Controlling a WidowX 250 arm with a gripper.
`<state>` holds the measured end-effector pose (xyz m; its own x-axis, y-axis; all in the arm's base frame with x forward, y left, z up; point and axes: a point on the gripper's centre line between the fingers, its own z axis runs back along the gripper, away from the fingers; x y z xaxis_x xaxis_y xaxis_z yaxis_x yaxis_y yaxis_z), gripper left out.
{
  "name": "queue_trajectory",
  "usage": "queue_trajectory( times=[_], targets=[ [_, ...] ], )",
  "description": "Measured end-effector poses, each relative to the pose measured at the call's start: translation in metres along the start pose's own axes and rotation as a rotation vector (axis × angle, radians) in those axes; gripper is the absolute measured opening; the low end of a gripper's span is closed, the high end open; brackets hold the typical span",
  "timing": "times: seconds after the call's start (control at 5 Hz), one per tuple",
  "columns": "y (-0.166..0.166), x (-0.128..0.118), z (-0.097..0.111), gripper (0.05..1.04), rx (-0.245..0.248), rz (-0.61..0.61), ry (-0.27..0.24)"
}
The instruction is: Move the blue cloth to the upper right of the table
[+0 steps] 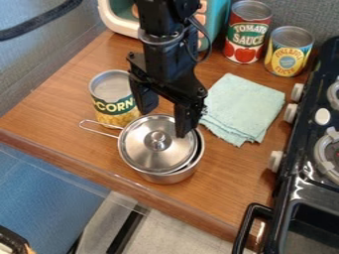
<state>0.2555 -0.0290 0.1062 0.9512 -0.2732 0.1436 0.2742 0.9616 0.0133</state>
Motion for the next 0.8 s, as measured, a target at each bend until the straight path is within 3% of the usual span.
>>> queue_trajectory(
  times=[0.2, 0.4, 0.8],
  targets=[
    [0.0, -0.002, -0.006, 1.001, -0.005, 0.006, 0.024],
    [0.0, 0.017, -0.012, 1.001, -0.021, 0.037, 0.004],
    [0.002, 0.077, -0.029, 1.001, -0.019, 0.034, -0.054]
  ],
)
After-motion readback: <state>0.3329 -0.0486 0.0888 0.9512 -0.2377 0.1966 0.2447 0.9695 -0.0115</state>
